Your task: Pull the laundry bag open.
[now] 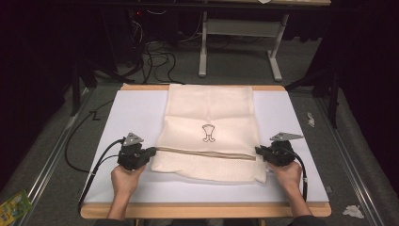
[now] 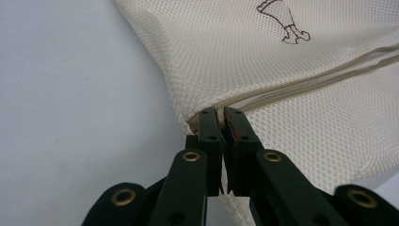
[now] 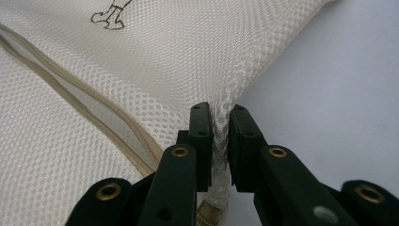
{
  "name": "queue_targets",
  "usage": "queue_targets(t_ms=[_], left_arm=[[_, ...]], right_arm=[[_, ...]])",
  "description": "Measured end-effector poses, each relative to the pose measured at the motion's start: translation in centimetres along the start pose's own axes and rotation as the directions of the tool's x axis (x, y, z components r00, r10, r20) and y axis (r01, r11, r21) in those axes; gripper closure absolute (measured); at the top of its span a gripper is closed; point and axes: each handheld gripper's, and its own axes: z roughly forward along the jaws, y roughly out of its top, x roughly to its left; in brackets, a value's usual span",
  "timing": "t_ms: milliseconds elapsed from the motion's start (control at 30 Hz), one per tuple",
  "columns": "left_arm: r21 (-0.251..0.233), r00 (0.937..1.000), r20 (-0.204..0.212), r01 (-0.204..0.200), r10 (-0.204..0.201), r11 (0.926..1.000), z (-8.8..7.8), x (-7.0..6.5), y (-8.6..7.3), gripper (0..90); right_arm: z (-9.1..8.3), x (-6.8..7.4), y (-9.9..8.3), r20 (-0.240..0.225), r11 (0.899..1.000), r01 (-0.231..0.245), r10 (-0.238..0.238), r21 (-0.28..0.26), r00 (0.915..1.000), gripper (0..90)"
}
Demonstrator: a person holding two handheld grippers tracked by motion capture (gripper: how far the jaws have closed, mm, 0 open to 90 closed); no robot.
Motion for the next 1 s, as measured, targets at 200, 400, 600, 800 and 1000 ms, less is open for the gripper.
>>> queue_targets(t_ms=[200, 400, 600, 800, 1000], left_arm=[[0.004, 1.0000, 0.002, -0.005, 0.005, 1.0000, 0.2, -0.1, -0.1, 85.7], [-0.010, 0.9999, 0.012, -0.009, 0.009, 0.9999, 0.0, -0.1, -0.1, 80.1], [-0.059, 0.9999, -0.003, -0.017, 0.017, 0.9981, -0.6, -0.2, 0.2, 70.8], [-0.128, 0.9995, -0.027, -0.023, 0.019, 0.9916, -1.8, -0.3, 0.6, 62.6], [-0.188, 0.9983, -0.056, -0.024, 0.014, 0.9818, -3.2, 0.0, 0.9, 58.8]], right_arm=[[0.3, -0.1, -0.2, 0.003, 1.000, -0.001, 0.000, 0.021, 1.0000, 75.6], [0.2, -0.1, -0.2, 0.017, 1.000, -0.008, 0.007, 0.015, 0.9998, 63.8], [-0.7, -0.2, -0.1, 0.036, 0.999, -0.020, 0.021, -0.030, 0.9991, 55.7], [-2.6, -0.3, 0.5, 0.039, 0.994, -0.009, 0.013, -0.107, 0.9992, 56.0], [-4.6, -0.7, 0.8, 0.033, 0.982, -0.018, 0.025, -0.187, 0.9991, 57.1]])
